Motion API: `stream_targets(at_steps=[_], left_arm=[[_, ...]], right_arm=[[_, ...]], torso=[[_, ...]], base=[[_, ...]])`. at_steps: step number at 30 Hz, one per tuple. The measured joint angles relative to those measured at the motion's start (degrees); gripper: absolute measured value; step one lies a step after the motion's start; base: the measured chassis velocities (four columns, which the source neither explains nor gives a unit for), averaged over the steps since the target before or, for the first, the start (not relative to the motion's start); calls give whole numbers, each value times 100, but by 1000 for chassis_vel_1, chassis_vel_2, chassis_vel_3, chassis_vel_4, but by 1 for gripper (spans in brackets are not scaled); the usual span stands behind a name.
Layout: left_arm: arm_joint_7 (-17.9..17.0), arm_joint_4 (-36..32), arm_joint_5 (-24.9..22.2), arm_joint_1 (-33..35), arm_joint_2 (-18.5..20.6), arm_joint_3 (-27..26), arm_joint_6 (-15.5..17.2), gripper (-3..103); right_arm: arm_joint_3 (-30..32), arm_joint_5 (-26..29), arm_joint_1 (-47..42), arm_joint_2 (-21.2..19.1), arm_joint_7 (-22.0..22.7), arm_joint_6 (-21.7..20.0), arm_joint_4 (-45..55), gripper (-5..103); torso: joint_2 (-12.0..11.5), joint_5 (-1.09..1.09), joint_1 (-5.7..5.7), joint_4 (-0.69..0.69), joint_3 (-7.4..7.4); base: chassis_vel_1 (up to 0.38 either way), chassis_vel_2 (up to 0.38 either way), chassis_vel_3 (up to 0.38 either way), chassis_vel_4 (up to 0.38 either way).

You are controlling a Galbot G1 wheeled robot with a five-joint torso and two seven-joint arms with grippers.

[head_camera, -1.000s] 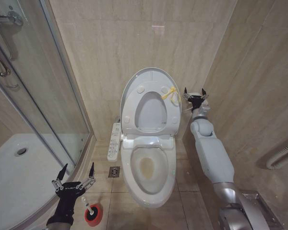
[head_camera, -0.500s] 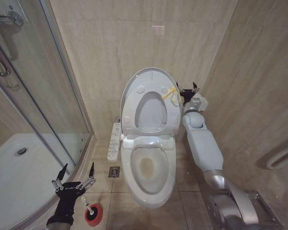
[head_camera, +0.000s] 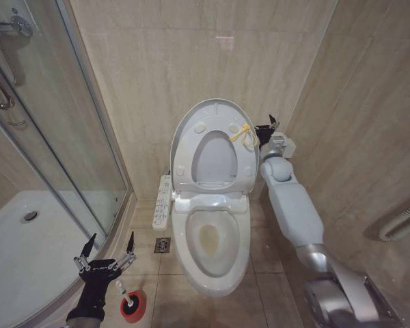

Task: Open the toilet lid, clean the toilet bowl with a toilet brush, close the toilet lid, and flush.

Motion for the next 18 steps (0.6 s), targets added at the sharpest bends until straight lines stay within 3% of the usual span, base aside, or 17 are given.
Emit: stream_targets(at_steps=[2,6,12,18], left_arm=[[0,0,0,0,0,0,0,100],[0,0,0,0,0,0,0,100],[0,0,0,0,1,0,0,100],[0,0,0,0,0,0,0,100]], right_arm=[[-43,236,-284,-202,-72,-357,381,100],[-62,590,-799,-529,-110,-672,1036,100],[58,964,-1372,-893,-110,-906,1859,100],[601,1639,-2632,-1381,18,-1277,3227,100]], torso=[[0,4,1,2,1],[0,4,0,1,1],[0,3,0,1,0],[0,2,0,0,0]], base=[[0,0,0,0],[0,0,0,0],[0,0,0,0],[0,0,0,0]])
